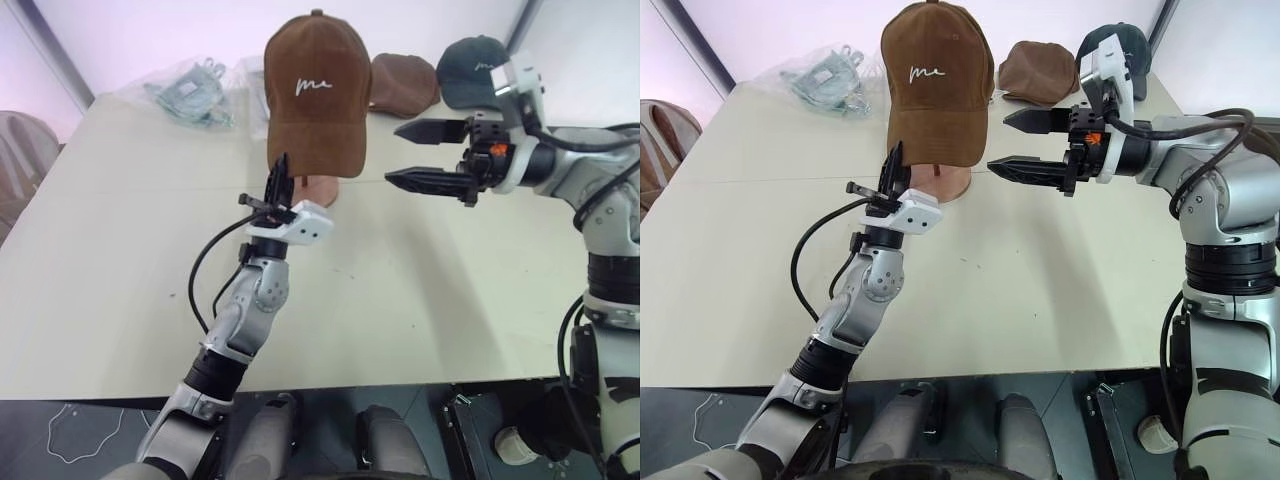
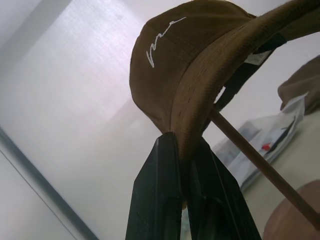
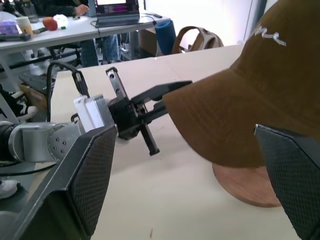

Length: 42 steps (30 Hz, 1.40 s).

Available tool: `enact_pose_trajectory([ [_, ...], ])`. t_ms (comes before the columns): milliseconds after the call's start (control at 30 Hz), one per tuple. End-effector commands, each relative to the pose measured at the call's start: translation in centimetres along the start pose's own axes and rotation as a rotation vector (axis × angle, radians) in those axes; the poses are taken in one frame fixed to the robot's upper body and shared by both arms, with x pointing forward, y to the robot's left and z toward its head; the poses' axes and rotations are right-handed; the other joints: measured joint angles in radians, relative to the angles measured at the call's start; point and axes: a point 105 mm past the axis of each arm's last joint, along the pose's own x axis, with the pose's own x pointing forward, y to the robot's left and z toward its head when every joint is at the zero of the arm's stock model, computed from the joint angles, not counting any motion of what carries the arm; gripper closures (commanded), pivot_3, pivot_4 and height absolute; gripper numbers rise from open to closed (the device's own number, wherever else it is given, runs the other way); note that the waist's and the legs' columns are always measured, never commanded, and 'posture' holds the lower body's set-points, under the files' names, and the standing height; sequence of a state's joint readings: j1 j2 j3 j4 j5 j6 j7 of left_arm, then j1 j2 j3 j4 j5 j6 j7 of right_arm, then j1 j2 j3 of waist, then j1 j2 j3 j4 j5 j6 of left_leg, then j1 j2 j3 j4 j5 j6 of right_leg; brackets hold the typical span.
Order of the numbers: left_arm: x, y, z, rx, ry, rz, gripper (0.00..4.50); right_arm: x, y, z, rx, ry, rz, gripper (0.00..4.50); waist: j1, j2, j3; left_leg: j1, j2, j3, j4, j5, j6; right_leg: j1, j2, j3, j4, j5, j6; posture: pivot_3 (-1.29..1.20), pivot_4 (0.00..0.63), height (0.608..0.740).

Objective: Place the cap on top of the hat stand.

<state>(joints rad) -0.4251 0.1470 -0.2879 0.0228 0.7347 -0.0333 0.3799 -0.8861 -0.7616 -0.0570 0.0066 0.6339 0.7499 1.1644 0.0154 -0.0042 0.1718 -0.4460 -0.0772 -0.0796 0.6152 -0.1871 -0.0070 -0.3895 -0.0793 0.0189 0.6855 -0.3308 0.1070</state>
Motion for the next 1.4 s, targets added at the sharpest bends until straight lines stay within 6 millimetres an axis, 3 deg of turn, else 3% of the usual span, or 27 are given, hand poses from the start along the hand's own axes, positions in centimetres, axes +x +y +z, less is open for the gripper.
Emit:
enact_pose_trajectory([
  [33,0.1,1.2,1.1,-0.005,-0.043,0.038,4.37,-0.3,0.3,1.3,-0.042,-0.035,0.004,0.00,0.000,0.000,0.000,0.000,0.000,0.000,0.000,0.000,0.000,0.000,0.000,0.000,0.000,0.000,0.000,0.00,0.150,0.740],
  [600,-0.8,1.3,-0.3,0.008,-0.011,-0.003,4.37,-0.3,0.2,1.3,-0.049,-0.035,0.002,0.00,0.000,0.000,0.000,0.000,0.000,0.000,0.000,0.000,0.000,0.000,0.000,0.000,0.000,0.000,0.000,0.00,0.150,0.740],
  [733,-1.1,1.1,-0.6,0.009,-0.004,-0.024,2.97,-0.3,0.1,1.4,-0.053,-0.036,0.003,0.00,-0.001,0.000,0.000,0.000,0.000,0.000,0.000,0.000,0.000,0.000,0.000,0.000,0.000,0.000,0.000,0.00,0.150,0.740],
  [1233,-3.3,0.0,-1.9,-0.044,0.033,-0.164,2.97,-0.5,0.1,1.5,-0.059,-0.036,-0.002,0.00,-0.002,0.000,0.000,0.000,0.000,0.000,0.000,0.000,0.000,0.000,0.000,0.000,0.000,0.000,0.000,0.00,0.150,0.740],
  [1333,-3.7,0.0,-2.1,-0.043,0.042,-0.173,2.08,-0.4,0.0,1.5,-0.060,-0.036,-0.002,0.00,0.000,0.000,0.000,0.000,0.000,0.000,0.000,0.000,0.000,0.000,0.000,0.001,0.000,0.000,0.000,0.00,0.150,0.740],
  [1400,-4.0,0.1,-2.2,-0.042,0.047,-0.182,1.05,-0.4,0.0,1.5,-0.061,-0.036,-0.002,0.00,-0.001,0.000,0.000,0.000,0.000,0.000,0.000,0.000,0.000,0.000,-0.001,0.001,0.000,0.000,0.000,0.00,0.150,0.740],
])
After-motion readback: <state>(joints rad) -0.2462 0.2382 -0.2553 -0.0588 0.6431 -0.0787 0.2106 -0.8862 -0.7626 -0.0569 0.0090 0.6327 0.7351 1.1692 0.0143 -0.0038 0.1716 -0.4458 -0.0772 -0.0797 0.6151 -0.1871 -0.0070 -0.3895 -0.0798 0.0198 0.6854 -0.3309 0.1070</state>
